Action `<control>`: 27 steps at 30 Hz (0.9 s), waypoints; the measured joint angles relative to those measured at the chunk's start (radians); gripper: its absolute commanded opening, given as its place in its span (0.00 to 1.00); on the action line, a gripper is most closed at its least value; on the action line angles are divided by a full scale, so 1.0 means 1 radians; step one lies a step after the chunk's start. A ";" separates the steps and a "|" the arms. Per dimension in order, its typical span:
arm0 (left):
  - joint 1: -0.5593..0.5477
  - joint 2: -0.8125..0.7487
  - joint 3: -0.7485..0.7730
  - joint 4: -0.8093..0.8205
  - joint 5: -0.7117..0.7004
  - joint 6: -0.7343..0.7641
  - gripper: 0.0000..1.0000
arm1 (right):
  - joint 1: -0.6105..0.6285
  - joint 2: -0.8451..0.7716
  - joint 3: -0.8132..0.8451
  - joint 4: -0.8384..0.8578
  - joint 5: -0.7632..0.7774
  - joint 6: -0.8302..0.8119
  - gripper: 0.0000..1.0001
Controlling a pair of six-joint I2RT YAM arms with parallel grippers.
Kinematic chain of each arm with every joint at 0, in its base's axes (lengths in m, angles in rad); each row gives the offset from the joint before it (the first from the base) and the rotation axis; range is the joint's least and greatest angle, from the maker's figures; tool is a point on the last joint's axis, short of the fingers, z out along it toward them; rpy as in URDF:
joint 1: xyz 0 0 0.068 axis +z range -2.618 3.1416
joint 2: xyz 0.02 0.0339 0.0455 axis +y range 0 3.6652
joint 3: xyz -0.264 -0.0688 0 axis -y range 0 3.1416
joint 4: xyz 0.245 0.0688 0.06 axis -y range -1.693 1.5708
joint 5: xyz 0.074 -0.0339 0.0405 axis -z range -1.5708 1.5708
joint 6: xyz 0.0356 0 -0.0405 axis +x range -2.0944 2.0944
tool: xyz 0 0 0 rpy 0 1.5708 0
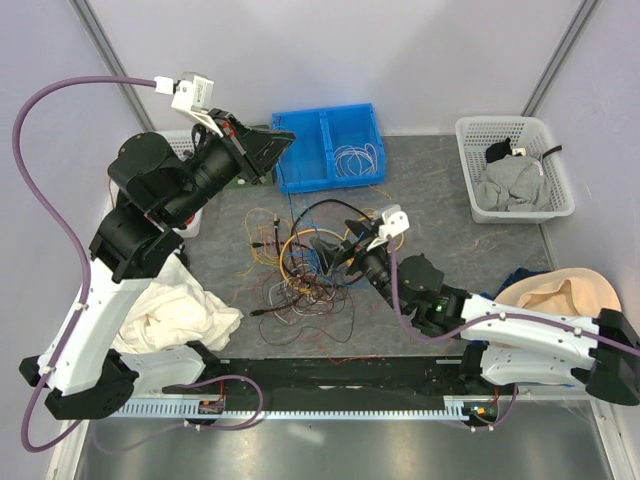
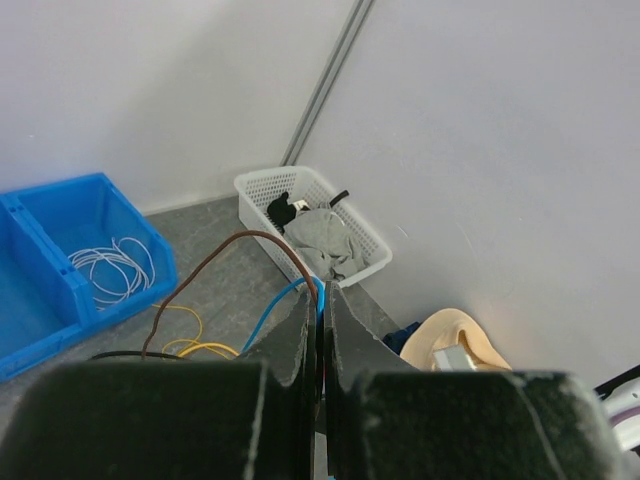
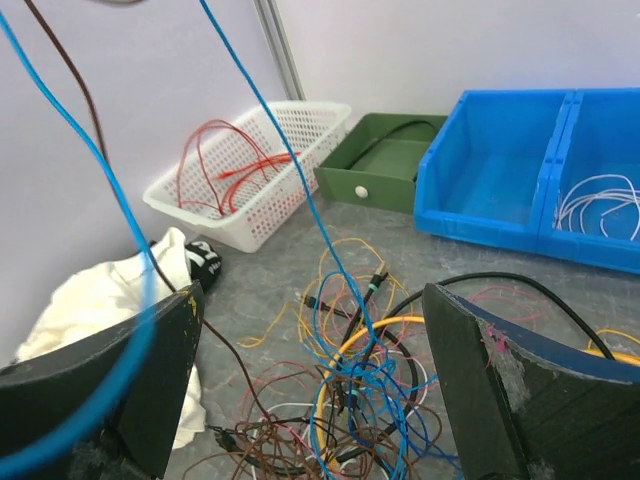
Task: Untangle the cables
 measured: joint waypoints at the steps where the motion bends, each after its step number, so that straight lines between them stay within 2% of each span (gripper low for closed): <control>1: 0.000 0.001 0.000 -0.006 0.003 0.000 0.02 | 0.000 0.024 0.002 0.010 0.004 -0.004 0.98; 6: 0.000 0.001 0.002 -0.021 0.022 -0.002 0.02 | -0.003 0.141 0.008 0.038 0.024 -0.016 0.97; 11: 0.000 0.000 0.002 -0.026 0.032 -0.004 0.02 | -0.041 0.245 0.045 0.048 0.031 -0.005 0.82; 12: 0.000 0.000 0.002 -0.027 0.036 -0.004 0.02 | -0.052 0.262 0.053 0.055 0.030 0.000 0.73; 14: 0.000 -0.002 0.002 -0.028 0.045 -0.005 0.02 | -0.077 0.301 0.075 0.066 0.022 0.010 0.61; 15: 0.000 -0.004 0.002 -0.028 0.047 -0.006 0.02 | -0.091 0.327 0.091 0.070 0.015 0.023 0.50; 17: 0.000 -0.010 0.002 -0.030 0.048 -0.006 0.02 | -0.112 0.377 0.121 0.073 -0.003 0.044 0.42; 20: 0.000 -0.024 0.000 -0.035 0.047 -0.006 0.02 | -0.129 0.428 0.140 0.072 -0.025 0.069 0.24; 21: 0.000 -0.029 -0.002 -0.036 0.047 -0.006 0.02 | -0.130 0.436 0.140 0.070 -0.032 0.075 0.09; 22: 0.000 -0.037 -0.005 -0.035 0.046 -0.006 0.02 | -0.130 0.441 0.140 0.064 -0.038 0.082 0.01; 26: 0.000 -0.074 -0.029 -0.039 0.034 -0.006 0.03 | -0.130 0.424 0.140 0.041 -0.050 0.090 0.00; 27: 0.000 -0.083 -0.036 -0.041 0.026 -0.006 0.15 | -0.130 0.399 0.140 0.015 -0.053 0.090 0.00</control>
